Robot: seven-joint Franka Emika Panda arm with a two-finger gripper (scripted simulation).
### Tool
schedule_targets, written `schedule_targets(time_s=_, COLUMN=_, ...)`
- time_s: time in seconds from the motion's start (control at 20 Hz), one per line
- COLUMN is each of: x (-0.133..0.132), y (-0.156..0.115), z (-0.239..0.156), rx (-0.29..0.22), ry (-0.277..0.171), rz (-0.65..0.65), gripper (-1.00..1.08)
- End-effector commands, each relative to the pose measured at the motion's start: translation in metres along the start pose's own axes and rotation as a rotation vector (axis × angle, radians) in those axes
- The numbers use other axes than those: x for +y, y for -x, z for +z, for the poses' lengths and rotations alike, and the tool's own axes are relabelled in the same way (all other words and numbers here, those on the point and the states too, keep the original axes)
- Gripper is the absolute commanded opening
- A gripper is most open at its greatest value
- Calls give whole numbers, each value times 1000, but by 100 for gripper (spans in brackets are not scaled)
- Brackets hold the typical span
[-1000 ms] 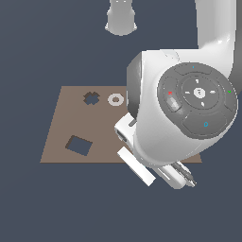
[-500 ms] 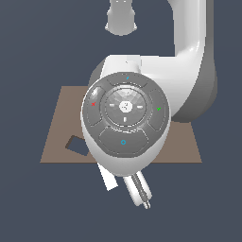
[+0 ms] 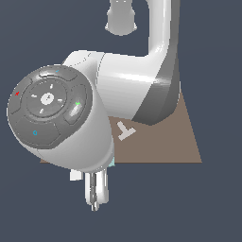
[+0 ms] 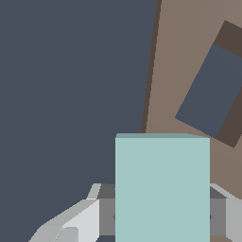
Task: Insert a designated object into the corresponding slot on a board.
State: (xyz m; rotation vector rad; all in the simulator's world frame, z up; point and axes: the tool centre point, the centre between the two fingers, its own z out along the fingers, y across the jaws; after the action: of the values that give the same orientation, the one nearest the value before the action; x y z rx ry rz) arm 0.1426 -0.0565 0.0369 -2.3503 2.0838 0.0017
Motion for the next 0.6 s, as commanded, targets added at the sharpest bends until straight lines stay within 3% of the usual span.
schedule_targets(time_s=0.0, x=6, y=-15, z=-1, rx=0, ry=-1, rz=84, gripper=-100)
schedule_targets(time_s=0.55, x=43, y=-62, z=-3, rx=0, ry=-1, rz=398, gripper=-100)
